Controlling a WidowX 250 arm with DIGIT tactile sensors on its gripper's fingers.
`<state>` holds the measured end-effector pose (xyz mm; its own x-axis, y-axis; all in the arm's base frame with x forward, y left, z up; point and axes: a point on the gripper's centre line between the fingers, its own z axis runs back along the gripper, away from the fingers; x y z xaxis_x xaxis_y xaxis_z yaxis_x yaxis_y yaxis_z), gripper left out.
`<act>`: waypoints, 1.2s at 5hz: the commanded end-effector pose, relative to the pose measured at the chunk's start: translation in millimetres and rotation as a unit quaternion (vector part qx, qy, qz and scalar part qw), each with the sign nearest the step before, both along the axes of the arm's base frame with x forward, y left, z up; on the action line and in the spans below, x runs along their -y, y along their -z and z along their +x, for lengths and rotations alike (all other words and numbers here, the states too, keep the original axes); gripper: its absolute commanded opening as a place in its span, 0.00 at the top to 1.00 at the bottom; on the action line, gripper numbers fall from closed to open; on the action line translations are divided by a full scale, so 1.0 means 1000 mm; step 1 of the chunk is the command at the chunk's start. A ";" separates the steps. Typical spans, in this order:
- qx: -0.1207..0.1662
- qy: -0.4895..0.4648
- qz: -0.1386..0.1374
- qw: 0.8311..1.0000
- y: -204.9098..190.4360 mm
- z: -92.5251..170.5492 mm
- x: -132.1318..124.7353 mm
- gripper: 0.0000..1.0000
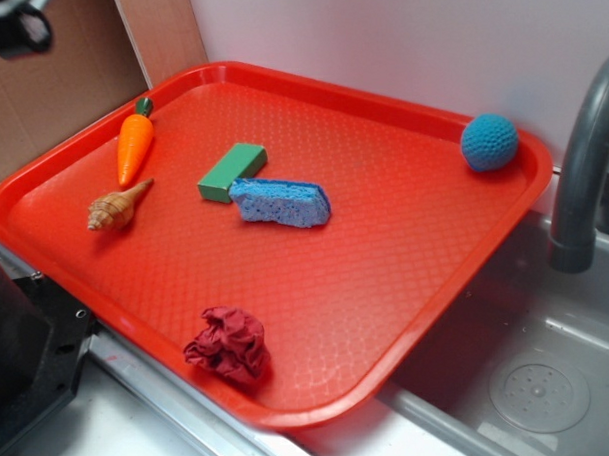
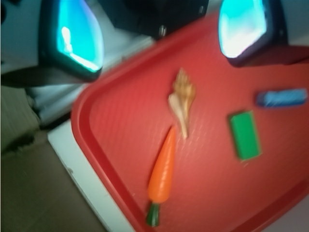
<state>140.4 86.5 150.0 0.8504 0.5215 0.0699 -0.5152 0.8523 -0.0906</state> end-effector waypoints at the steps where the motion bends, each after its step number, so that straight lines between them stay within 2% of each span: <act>1: 0.026 -0.007 0.035 0.999 0.022 0.009 -0.022 0.00; 4: 0.026 -0.007 0.035 0.999 0.022 0.009 -0.022 0.00; 5: 0.039 -0.015 0.048 0.998 0.044 0.037 -0.029 0.00; 6: 0.038 -0.021 0.056 0.998 0.071 0.062 -0.032 0.00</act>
